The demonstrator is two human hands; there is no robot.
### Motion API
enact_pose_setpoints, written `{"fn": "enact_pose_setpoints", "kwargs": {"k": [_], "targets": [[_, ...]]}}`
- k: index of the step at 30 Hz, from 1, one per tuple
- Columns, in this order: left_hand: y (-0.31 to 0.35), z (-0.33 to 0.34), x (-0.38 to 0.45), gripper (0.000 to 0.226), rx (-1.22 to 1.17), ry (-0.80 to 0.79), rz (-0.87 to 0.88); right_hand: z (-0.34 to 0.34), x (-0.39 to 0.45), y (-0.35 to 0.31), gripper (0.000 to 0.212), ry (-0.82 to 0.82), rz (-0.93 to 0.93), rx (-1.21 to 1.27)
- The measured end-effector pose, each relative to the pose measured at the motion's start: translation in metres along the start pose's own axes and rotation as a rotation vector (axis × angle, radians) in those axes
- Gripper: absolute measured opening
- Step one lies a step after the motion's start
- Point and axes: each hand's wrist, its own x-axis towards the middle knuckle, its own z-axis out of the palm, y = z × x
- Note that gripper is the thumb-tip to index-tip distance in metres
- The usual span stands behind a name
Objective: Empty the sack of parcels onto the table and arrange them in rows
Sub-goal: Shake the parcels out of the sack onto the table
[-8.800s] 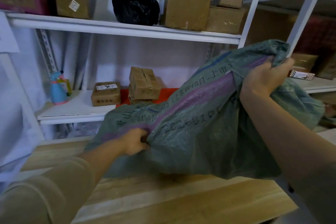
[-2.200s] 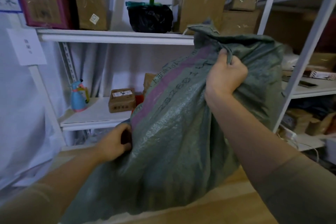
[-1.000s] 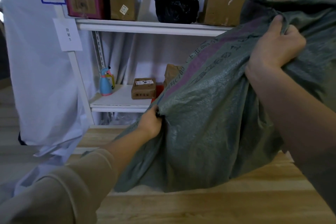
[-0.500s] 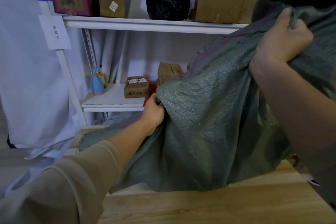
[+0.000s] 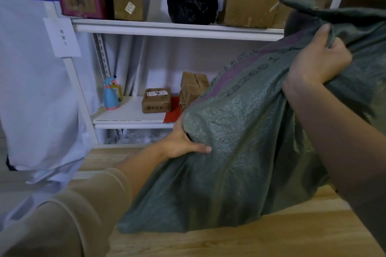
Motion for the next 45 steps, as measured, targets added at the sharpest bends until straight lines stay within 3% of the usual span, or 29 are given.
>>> {"fn": "enact_pose_setpoints", "kwargs": {"k": [3,7,10,12,14,17,22,28,31,36,39,42,45], "targets": [[0.024,0.005,-0.006,0.143,0.062,0.271,0.239,-0.001,0.001,0.003,0.044,-0.005,-0.007,-0.002],[0.072,0.024,-0.011,0.120,0.428,0.321,0.517,0.000,-0.004,0.006,0.045,-0.053,-0.010,0.016],[0.106,0.048,-0.004,0.096,0.331,0.334,0.546,0.000,-0.009,0.009,0.044,-0.091,-0.016,0.018],[0.120,0.058,0.008,0.066,0.205,0.404,0.562,0.000,-0.011,0.011,0.044,-0.127,-0.010,0.031],[0.129,0.066,0.018,0.036,0.255,0.460,0.608,0.001,-0.015,0.013,0.047,-0.170,-0.022,0.022],[0.136,0.076,0.030,0.014,0.321,0.532,0.644,0.000,-0.023,0.016,0.052,-0.241,-0.037,0.016],[0.145,0.074,0.035,0.012,-0.317,0.551,0.364,-0.005,-0.032,0.026,0.052,-0.384,-0.063,-0.050],[0.140,0.070,0.048,0.020,-0.774,0.553,0.094,-0.024,-0.037,0.037,0.037,-0.605,-0.066,-0.184],[0.131,0.067,0.056,0.019,-0.950,0.539,-0.027,-0.046,-0.048,0.051,0.026,-0.613,-0.066,-0.283],[0.130,0.070,0.064,0.018,-1.167,0.484,-0.099,-0.108,-0.094,0.071,0.051,-0.435,-0.378,-0.623],[0.130,0.075,0.069,0.019,-1.213,0.452,-0.123,-0.145,-0.132,0.088,0.075,-0.354,-0.427,-0.728],[0.131,0.084,0.071,0.028,-1.237,0.410,-0.147,-0.172,-0.164,0.108,0.094,-0.425,-0.510,-0.877],[0.132,0.093,0.070,0.030,-1.254,0.373,-0.158,-0.178,-0.184,0.117,0.111,-0.443,-0.389,-0.984]]}}
